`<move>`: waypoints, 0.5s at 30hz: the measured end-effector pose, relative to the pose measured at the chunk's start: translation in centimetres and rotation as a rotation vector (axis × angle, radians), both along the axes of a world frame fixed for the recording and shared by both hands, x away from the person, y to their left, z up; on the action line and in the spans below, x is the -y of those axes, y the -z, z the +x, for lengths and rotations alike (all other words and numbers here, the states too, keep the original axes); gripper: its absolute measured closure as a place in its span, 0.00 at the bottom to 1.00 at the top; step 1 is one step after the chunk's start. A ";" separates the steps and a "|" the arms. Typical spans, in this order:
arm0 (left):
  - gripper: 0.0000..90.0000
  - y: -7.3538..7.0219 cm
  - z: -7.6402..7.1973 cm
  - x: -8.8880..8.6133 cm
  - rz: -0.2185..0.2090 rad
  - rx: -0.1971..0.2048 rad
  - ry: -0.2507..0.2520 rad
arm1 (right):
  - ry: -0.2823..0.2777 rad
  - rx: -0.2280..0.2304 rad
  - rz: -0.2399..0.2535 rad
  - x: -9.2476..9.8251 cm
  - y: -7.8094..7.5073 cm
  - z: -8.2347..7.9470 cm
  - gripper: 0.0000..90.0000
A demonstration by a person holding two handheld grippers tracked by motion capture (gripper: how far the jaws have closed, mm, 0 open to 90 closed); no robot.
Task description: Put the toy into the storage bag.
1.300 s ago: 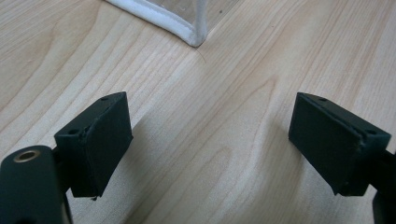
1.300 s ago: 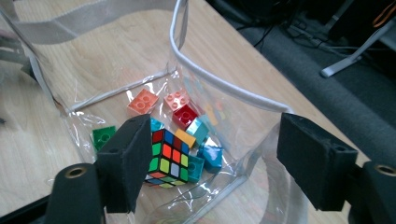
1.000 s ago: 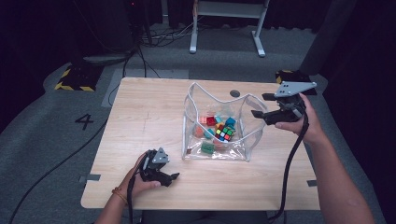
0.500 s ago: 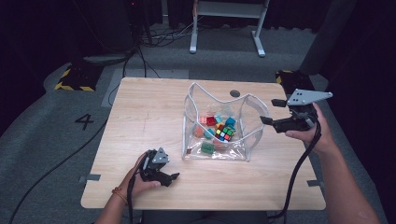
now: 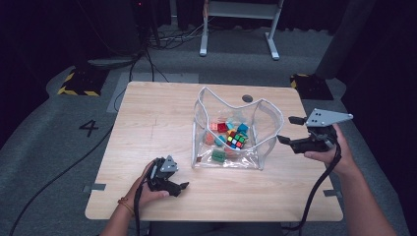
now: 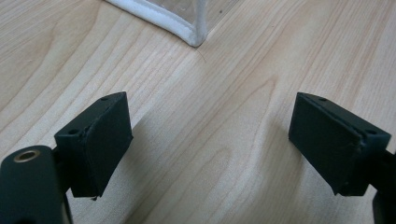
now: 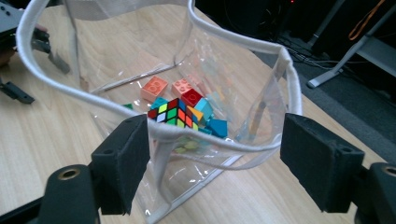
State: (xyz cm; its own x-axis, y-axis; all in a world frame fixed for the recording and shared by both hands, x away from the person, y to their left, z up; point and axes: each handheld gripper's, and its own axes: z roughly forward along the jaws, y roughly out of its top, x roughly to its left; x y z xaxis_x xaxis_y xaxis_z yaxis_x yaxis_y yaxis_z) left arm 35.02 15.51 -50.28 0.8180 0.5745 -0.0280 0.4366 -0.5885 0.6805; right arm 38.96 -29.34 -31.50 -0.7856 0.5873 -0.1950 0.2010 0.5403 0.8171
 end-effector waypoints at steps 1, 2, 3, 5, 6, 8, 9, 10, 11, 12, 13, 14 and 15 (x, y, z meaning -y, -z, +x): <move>0.15 0.0 0.0 0.0 -0.001 -0.001 -0.002 | 0.001 0.000 0.006 0.0 0.1 -0.1 0.27; 0.15 0.0 0.0 0.0 0.001 -0.001 0.000 | 0.003 -0.002 0.006 0.1 0.2 -0.2 0.27; 0.15 0.0 0.0 0.0 0.001 -0.001 0.000 | -0.001 0.003 0.001 0.2 0.4 -0.3 0.27; 0.15 0.0 0.0 0.0 0.002 0.000 0.002 | 0.004 -0.002 -0.003 0.3 0.8 -0.4 0.27; 0.15 0.0 0.0 0.0 0.001 -0.001 0.000 | 0.003 -0.002 -0.005 0.4 1.1 -0.5 0.27; 0.15 0.0 0.0 0.0 0.001 -0.001 0.000 | 0.008 -0.012 -0.005 0.4 1.4 -0.5 0.27; 0.15 0.0 0.0 0.0 0.001 -0.001 0.001 | 0.010 -0.014 -0.010 0.4 1.7 -0.6 0.27; 0.15 0.0 0.0 0.0 0.001 -0.001 0.000 | 0.011 -0.015 -0.017 0.5 1.8 -0.6 0.27; 0.15 0.0 0.0 0.0 0.003 0.001 0.002 | 0.016 -0.023 -0.019 0.4 2.2 -0.6 0.27; 0.15 0.0 0.0 0.0 0.001 -0.001 0.000 | 0.015 -0.024 -0.023 0.4 2.4 -0.6 0.27; 0.15 0.0 0.0 0.0 0.002 0.000 0.002 | 0.017 -0.022 -0.029 0.4 2.6 -0.6 0.27; 0.15 0.0 0.0 0.0 0.001 -0.001 0.000 | 0.021 -0.023 -0.035 0.4 2.8 -0.6 0.27; 0.15 0.0 0.0 0.0 0.001 -0.001 0.000 | 0.023 -0.032 -0.037 0.4 3.0 -0.6 0.27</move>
State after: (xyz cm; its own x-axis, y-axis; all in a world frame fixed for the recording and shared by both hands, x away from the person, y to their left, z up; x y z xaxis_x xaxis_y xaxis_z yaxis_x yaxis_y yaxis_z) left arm 35.01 15.52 -50.27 0.8180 0.5746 -0.0283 0.4374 -0.5892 0.6794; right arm 38.35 -29.74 -34.55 -0.7779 0.5983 -0.1922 0.2395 0.5650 0.7895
